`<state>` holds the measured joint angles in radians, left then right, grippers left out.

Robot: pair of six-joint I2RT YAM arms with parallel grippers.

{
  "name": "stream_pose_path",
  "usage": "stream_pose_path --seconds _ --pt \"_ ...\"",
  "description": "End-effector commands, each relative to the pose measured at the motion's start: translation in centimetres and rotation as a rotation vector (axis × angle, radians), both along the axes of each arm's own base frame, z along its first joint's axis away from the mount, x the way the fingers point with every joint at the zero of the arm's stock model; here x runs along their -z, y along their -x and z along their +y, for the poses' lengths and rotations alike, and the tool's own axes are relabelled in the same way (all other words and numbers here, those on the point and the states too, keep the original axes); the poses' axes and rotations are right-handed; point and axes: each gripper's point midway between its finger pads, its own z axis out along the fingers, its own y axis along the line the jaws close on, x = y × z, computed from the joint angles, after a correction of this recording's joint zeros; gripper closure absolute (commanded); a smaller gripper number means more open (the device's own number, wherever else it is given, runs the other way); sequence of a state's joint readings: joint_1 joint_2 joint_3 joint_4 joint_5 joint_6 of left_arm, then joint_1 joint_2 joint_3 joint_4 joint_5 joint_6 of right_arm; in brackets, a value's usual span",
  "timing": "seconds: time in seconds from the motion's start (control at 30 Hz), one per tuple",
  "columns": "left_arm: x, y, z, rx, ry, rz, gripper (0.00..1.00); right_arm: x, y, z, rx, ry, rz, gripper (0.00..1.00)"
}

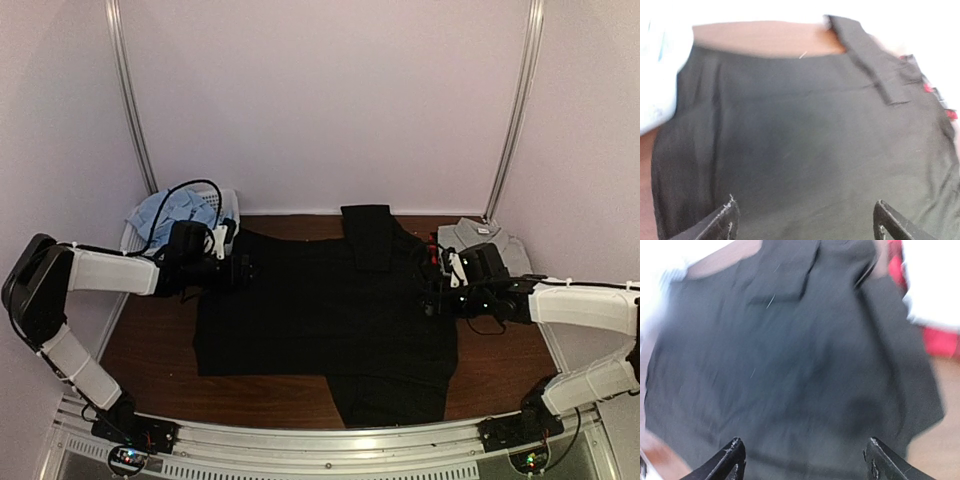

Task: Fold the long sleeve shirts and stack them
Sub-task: Pick up the sleeve from the center of the board.

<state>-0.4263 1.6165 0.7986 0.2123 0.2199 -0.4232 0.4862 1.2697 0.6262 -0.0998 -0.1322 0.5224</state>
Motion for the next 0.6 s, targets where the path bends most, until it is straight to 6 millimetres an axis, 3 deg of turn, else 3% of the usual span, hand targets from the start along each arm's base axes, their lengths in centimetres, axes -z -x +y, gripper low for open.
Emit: stream_pose_path --seconds 0.0,0.17,0.37,0.57 --pt "-5.0 1.0 -2.4 0.091 0.042 -0.145 0.04 3.2 6.4 -1.0 0.009 0.088 0.177 0.17" --pt "-6.5 2.7 -4.1 0.122 0.028 -0.180 0.03 3.7 11.2 -1.5 0.020 0.116 0.261 0.17" --pt "-6.3 3.8 -5.2 0.138 0.014 -0.168 0.03 4.5 16.4 -1.0 0.002 0.087 0.351 0.21" --pt "-6.0 4.1 -6.0 0.154 0.017 -0.155 0.03 6.6 20.0 -0.4 -0.033 0.092 0.422 0.27"
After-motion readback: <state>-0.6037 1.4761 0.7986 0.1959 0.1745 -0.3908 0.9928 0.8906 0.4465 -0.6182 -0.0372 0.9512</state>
